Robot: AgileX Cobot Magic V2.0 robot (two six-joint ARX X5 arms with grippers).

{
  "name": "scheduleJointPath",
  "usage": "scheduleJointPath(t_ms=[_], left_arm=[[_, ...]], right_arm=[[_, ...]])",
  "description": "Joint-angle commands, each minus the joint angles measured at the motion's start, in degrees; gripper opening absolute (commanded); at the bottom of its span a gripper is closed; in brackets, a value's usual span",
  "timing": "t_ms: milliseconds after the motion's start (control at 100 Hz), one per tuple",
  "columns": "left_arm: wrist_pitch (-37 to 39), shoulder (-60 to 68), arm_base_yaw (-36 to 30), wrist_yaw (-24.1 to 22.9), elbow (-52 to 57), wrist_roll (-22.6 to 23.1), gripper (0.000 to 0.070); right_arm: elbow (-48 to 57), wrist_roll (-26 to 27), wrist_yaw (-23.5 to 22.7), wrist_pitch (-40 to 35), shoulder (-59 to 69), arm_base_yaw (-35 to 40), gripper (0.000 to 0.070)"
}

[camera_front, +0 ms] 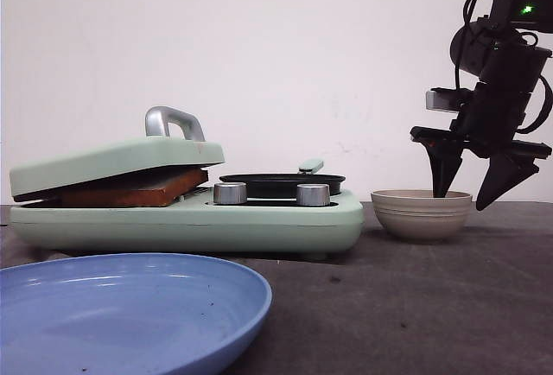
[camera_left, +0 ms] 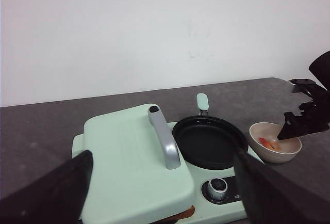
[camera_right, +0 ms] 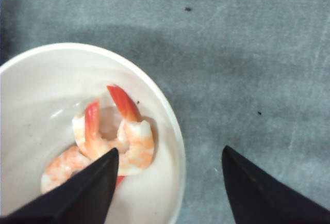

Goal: Make breakfast with bread and shrimp
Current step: 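Lower the right gripper to the rim of the beige shrimp bowl, then grip the bowl rim with the right gripper and lift it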

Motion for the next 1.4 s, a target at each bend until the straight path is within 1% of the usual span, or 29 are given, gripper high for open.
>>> scheduleJointPath(t_ms=[0, 60, 140, 210, 250, 300, 400, 420, 430, 440, 480, 490, 510, 680, 870, 940, 1010, 1100, 1240, 1390], left_arm=[[0.5, 0.3, -0.2, -0.2, 0.2, 0.4, 0.0469], [0.5, 0.3, -0.2, -0.2, 0.2, 0.4, 0.0469], [0.5, 0.3, -0.2, -0.2, 0.2, 0.4, 0.0469], [0.5, 0.3, -0.2, -0.2, 0.2, 0.4, 0.0469], [0.5, 0.3, -0.2, -0.2, 0.2, 0.4, 0.0469], [0.5, 0.3, -0.2, -0.2, 0.2, 0.4, 0.0469], [0.5, 0.3, -0.2, -0.2, 0.2, 0.4, 0.0469], [0.5, 0.3, -0.2, -0.2, 0.2, 0.4, 0.0469], [0.5, 0.3, -0.2, -0.2, 0.2, 0.4, 0.0469], [0.6, 0.3, -0.2, -0.2, 0.2, 0.4, 0.0469], [0.6, 0.3, -0.2, -0.2, 0.2, 0.4, 0.0469], [0.6, 0.3, -0.2, -0.2, 0.2, 0.4, 0.0469], [0.5, 0.3, -0.2, -0.2, 0.2, 0.4, 0.0469], [0.5, 0.3, -0.2, -0.2, 0.2, 0.4, 0.0469], [0.5, 0.3, -0.2, -0.2, 0.2, 0.4, 0.0469], [0.5, 0.3, -0.2, -0.2, 0.2, 0.4, 0.0469], [0.4, 0.3, -0.2, -0.2, 0.2, 0.4, 0.0469], [0.1, 0.3, -0.2, -0.2, 0.2, 0.6, 0.0469], [-0.8, 0.3, -0.2, -0.2, 0.2, 1.0, 0.0470], [-0.9, 0.3, -0.2, -0.2, 0.2, 1.0, 0.0470]], right_arm=[[1.5, -0.7, 0.2, 0.2, 1.4, -0.1, 0.0367], [1.5, -0.7, 0.3, -0.4, 1.7, -0.1, 0.0364], [1.5, -0.7, 0.2, -0.8, 2.3, -0.1, 0.0326], [1.5, -0.7, 0.3, -1.1, 2.8, -0.1, 0.0313], [1.5, -0.7, 0.2, -1.1, 3.1, -0.1, 0.0290], [1.5, -0.7, 0.2, -1.4, 3.3, -0.1, 0.0245], [1.4, -0.7, 0.2, -1.6, 3.6, -0.1, 0.0225], [1.4, -0.7, 0.2, -1.6, 3.6, -0.1, 0.0198], [1.4, -0.7, 0.2, -1.5, 3.6, -0.1, 0.0168], [1.4, -0.7, 0.2, -1.5, 3.6, -0.1, 0.0157], [1.4, -0.7, 0.1, -1.3, 3.6, -0.1, 0.0062], [1.4, -0.7, 0.0, -1.2, 3.6, -0.1, 0.0026], [1.4, -0.7, 0.0, -1.1, 3.6, -0.1, 0.0000], [1.4, -0.7, -0.1, -0.9, 3.6, 0.0, 0.0000], [1.4, -0.2, -3.4, 0.4, 3.3, 0.0, 0.0000], [1.5, -0.2, -3.4, 0.8, 2.7, 0.0, 0.0000], [1.5, -0.2, -3.5, 1.8, 1.6, 0.0, 0.0000], [1.5, 0.0, -4.9, 2.8, -0.1, 0.0, 0.0000], [1.6, 0.3, -5.2, 3.8, -3.3, 0.0, 0.0000], [1.6, 3.0, -8.9, 6.1, -6.0, 0.1, 0.0000]])
